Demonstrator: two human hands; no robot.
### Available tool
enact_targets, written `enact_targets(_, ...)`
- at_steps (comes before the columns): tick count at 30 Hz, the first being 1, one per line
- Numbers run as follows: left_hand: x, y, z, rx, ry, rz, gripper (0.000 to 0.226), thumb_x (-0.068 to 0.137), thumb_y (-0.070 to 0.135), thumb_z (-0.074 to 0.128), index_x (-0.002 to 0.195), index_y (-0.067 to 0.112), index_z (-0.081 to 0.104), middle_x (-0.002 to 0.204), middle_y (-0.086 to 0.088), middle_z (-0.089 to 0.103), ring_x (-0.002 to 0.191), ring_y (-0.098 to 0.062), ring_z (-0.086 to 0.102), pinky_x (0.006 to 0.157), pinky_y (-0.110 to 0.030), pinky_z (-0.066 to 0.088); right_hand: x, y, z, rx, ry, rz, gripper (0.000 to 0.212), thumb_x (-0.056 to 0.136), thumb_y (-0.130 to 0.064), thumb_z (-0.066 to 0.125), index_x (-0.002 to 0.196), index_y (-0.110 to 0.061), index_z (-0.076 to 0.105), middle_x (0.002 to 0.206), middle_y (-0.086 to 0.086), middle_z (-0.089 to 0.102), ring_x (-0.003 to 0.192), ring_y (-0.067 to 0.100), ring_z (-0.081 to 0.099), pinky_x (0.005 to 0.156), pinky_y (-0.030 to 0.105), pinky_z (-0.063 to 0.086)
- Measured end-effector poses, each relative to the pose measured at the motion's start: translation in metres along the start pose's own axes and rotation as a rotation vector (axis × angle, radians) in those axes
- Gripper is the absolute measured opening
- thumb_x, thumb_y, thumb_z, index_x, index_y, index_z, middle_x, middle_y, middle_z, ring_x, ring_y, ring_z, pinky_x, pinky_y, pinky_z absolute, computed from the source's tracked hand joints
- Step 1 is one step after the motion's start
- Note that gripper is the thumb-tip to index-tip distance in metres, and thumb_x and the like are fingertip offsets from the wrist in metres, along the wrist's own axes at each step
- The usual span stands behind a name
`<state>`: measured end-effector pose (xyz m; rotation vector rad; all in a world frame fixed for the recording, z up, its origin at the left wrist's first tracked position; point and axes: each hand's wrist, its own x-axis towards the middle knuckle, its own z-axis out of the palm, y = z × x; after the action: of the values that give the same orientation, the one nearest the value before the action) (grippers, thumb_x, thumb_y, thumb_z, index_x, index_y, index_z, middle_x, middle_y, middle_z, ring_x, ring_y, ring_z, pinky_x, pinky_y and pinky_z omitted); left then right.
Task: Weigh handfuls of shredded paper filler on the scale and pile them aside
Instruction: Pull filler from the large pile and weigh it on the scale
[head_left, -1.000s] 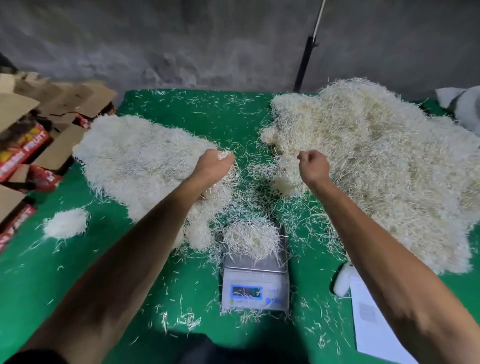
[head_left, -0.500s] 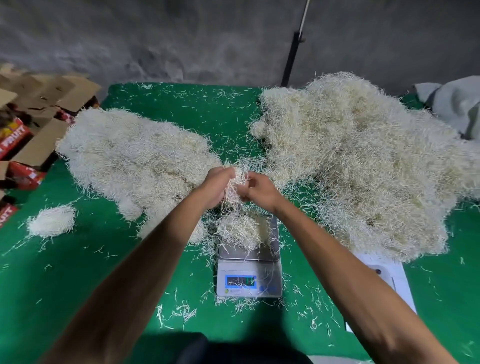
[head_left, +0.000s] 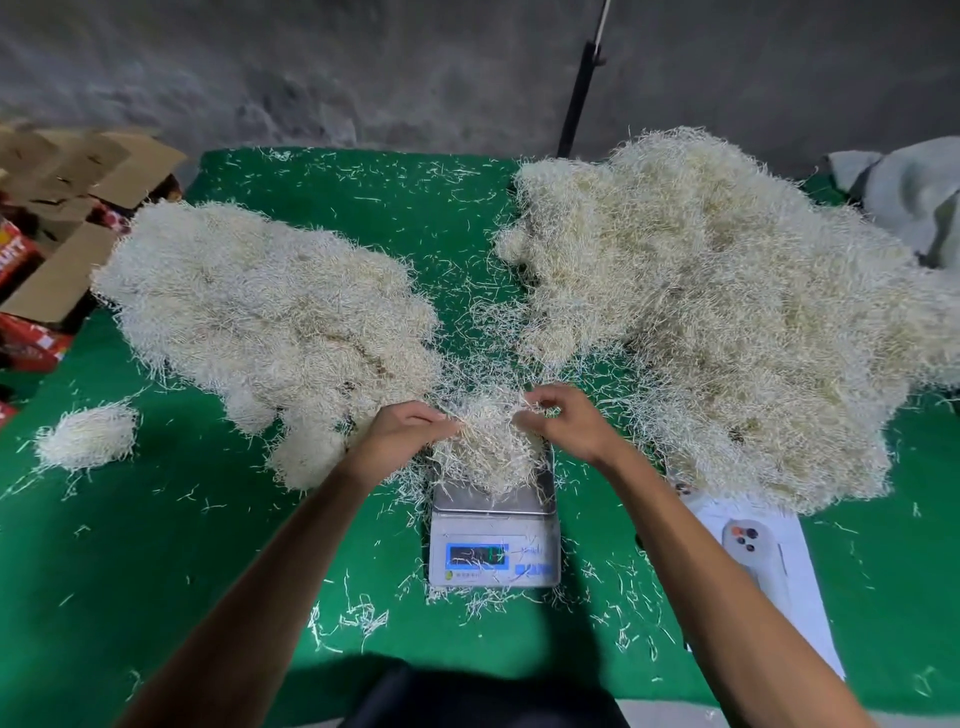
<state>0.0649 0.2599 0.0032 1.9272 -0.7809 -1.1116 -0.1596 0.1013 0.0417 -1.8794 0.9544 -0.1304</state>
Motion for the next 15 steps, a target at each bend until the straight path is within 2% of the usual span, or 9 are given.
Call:
enact_targets(2,-0.007,-0.014,-0.005,-0.004,0.039,0.021,0.029,0.073,0.052,0.085,0.096,0.038,0.075,0.096,0.014,0.077,0.091,-0.004,0.071,0.083,-0.031,0.05,-0.011,0.018,-0.002,0.193,0.068,0.004,0.055,0.085,-0.06,0.072,0.134,-0.035,0.061,0.154,-0.008,0.047,0.139,0.013,0.044,0.116,0.046,0.031)
enact_targets(4,-0.013,-0.03,-0.011,-0.02,0.085,0.022,0.023,0.081,0.037,0.082,0.102,0.03,0.076,0.101,0.011,0.076,0.096,-0.011,0.072,0.083,-0.034,0.055,-0.021,0.04,0.003,0.365,0.227,0.01,0.053,0.085,-0.071,0.063,0.13,-0.042,0.062,0.143,-0.017,0.055,0.131,0.002,0.051,0.11,0.036,0.036)
enact_targets(7,-0.023,-0.056,-0.007,-0.134,0.053,0.018,0.036,0.089,0.025,0.07,0.122,0.01,0.068,0.122,-0.005,0.067,0.113,-0.022,0.065,0.084,-0.03,0.056,-0.026,0.074,0.021,0.471,0.387,0.102,0.033,0.102,-0.058,0.049,0.123,-0.037,0.064,0.122,-0.021,0.065,0.117,-0.004,0.057,0.105,0.03,0.039)
enact_targets(9,-0.028,-0.07,0.001,-0.354,0.065,-0.126,0.032,0.099,0.017,0.062,0.129,0.007,0.061,0.135,-0.015,0.06,0.121,-0.028,0.058,0.095,-0.037,0.052,-0.031,0.095,0.042,0.439,0.387,0.198,0.033,0.105,-0.054,0.045,0.119,-0.032,0.065,0.112,-0.017,0.065,0.11,0.001,0.06,0.101,0.031,0.039)
enact_targets(10,-0.03,-0.079,0.006,-0.444,0.06,-0.187,0.034,0.102,0.017,0.057,0.135,0.007,0.056,0.14,-0.015,0.056,0.124,-0.029,0.055,0.102,-0.041,0.048,-0.036,0.106,0.053,0.42,0.371,0.248,0.035,0.106,-0.052,0.045,0.121,-0.027,0.065,0.112,-0.014,0.065,0.111,0.007,0.061,0.101,0.032,0.04)
enact_targets(12,-0.033,-0.1,0.019,-0.664,0.029,-0.304,0.044,0.105,0.033,0.051,0.143,0.011,0.048,0.141,-0.008,0.055,0.129,-0.027,0.052,0.114,-0.045,0.039,-0.045,0.128,0.074,0.41,0.37,0.315,0.033,0.107,-0.046,0.047,0.122,-0.022,0.065,0.111,-0.01,0.066,0.117,0.019,0.061,0.099,0.029,0.042)
enact_targets(15,-0.044,-0.134,0.039,-0.89,0.039,-0.366,0.057,0.103,0.051,0.044,0.146,0.013,0.046,0.141,-0.007,0.059,0.128,-0.022,0.057,0.114,-0.044,0.041,-0.051,0.137,0.087,0.427,0.414,0.348,0.042,0.107,-0.043,0.049,0.132,-0.013,0.064,0.122,-0.003,0.069,0.121,0.019,0.061,0.108,0.033,0.045)
